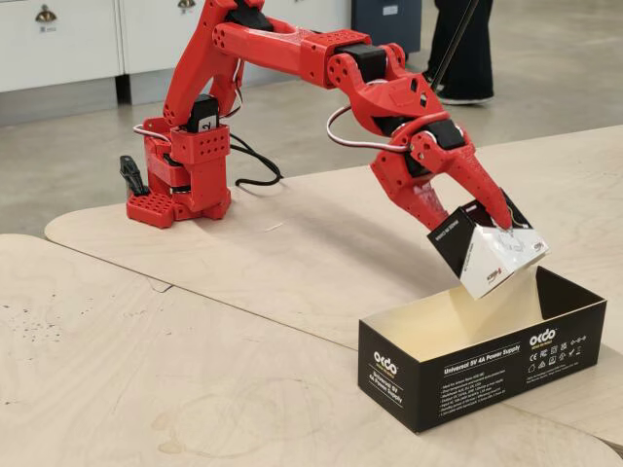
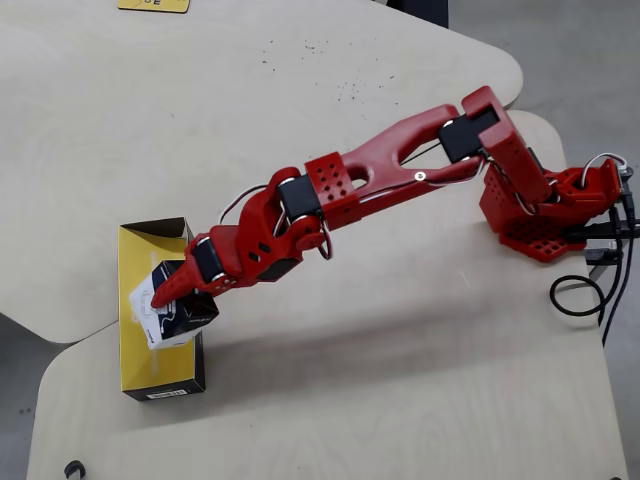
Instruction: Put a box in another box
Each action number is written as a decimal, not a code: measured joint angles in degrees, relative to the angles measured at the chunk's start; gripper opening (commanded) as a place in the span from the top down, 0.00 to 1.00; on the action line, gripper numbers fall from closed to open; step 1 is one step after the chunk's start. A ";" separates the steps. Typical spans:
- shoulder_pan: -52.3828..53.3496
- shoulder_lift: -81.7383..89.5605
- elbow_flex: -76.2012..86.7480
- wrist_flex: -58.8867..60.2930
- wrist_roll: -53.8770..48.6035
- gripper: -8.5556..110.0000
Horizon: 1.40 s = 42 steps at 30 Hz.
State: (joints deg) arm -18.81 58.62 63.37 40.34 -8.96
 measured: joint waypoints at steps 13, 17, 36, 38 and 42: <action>0.00 4.04 1.14 3.08 -6.33 0.56; -0.09 12.30 2.55 11.87 -16.61 0.57; 8.61 85.34 76.82 28.48 -57.57 0.87; 8.70 90.44 83.23 28.39 -58.27 0.91; 8.88 98.96 93.25 28.48 -60.82 0.93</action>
State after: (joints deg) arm -9.93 157.59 156.62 68.82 -69.79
